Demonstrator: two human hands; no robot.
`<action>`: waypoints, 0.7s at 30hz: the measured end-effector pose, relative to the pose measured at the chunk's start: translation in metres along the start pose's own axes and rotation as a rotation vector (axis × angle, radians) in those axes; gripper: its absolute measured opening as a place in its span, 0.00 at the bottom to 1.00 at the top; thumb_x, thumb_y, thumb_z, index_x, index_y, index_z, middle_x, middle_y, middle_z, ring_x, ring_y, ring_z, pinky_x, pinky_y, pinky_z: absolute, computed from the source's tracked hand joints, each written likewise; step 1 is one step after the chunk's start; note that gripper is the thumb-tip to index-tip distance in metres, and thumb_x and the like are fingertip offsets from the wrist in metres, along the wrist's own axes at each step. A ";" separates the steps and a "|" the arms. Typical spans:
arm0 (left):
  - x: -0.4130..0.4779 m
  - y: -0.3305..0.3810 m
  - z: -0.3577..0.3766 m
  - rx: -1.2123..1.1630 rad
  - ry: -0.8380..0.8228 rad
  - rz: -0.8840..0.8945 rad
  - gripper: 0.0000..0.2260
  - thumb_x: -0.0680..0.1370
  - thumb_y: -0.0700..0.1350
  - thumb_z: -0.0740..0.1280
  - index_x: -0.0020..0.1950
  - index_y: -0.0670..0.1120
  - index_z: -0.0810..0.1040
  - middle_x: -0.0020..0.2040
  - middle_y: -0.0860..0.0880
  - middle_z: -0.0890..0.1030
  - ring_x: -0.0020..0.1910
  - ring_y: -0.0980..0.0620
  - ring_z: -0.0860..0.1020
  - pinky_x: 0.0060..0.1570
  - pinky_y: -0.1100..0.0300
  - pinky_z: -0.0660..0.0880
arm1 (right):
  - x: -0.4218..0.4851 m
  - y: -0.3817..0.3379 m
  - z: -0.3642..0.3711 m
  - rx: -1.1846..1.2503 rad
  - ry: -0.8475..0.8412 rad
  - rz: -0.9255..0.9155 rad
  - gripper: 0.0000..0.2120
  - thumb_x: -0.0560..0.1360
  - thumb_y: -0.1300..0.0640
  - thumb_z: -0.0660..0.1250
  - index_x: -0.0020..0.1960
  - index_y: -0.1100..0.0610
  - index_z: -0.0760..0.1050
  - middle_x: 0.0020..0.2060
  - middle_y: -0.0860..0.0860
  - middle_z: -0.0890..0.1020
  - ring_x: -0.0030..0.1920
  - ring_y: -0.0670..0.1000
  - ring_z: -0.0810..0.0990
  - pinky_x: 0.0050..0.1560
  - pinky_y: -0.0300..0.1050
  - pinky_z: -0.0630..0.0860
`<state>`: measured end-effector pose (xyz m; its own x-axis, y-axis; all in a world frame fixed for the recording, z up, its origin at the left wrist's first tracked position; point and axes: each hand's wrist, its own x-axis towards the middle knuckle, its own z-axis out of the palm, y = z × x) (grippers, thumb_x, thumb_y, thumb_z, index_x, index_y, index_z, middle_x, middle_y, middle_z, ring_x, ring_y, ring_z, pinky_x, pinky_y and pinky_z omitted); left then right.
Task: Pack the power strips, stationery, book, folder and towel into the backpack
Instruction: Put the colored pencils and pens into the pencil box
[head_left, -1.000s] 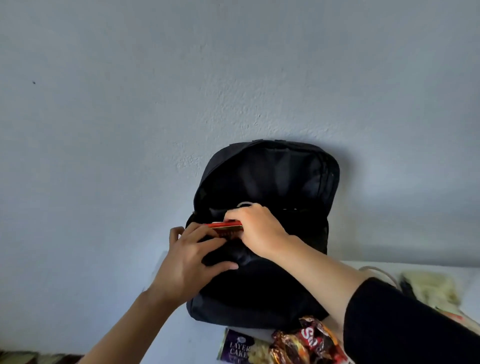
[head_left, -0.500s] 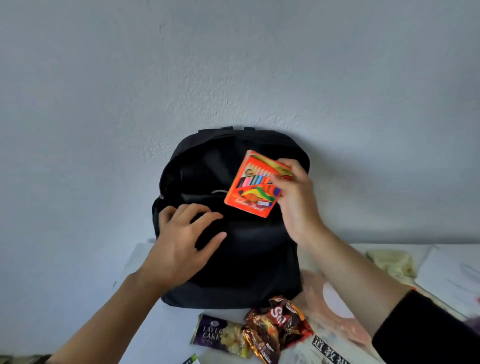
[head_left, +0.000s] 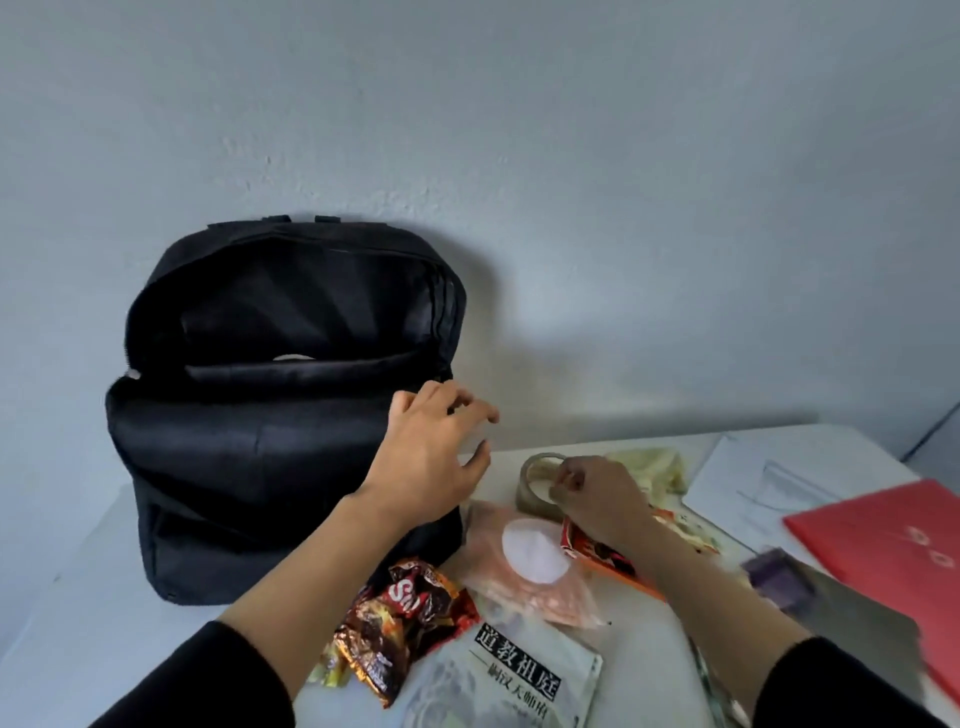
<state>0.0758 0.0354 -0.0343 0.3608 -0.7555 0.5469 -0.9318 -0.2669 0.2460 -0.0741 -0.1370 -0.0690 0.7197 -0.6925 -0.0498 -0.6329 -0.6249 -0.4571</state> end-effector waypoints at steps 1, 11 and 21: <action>0.004 0.000 0.004 0.017 -0.009 -0.032 0.12 0.77 0.51 0.69 0.60 0.54 0.81 0.57 0.52 0.77 0.58 0.49 0.75 0.56 0.54 0.59 | 0.000 0.005 0.001 -0.089 -0.006 -0.047 0.12 0.76 0.50 0.68 0.58 0.48 0.83 0.56 0.51 0.84 0.57 0.55 0.81 0.53 0.44 0.74; 0.005 0.001 0.018 -0.008 0.032 -0.093 0.06 0.77 0.46 0.71 0.54 0.53 0.83 0.55 0.53 0.77 0.54 0.54 0.76 0.57 0.54 0.64 | 0.009 0.029 0.008 -0.154 0.034 -0.184 0.14 0.81 0.54 0.59 0.60 0.50 0.81 0.55 0.52 0.84 0.57 0.57 0.82 0.51 0.46 0.75; -0.012 -0.038 -0.054 0.174 0.272 -0.302 0.08 0.80 0.47 0.69 0.56 0.45 0.82 0.52 0.47 0.82 0.52 0.41 0.78 0.54 0.43 0.76 | -0.015 -0.071 -0.065 0.222 0.223 -0.359 0.05 0.80 0.52 0.61 0.51 0.52 0.73 0.43 0.48 0.80 0.44 0.55 0.76 0.46 0.48 0.67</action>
<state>0.1088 0.0871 -0.0070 0.5938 -0.4490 0.6677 -0.7671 -0.5664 0.3013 -0.0583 -0.1056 0.0225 0.7878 -0.5221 0.3267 -0.2614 -0.7638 -0.5902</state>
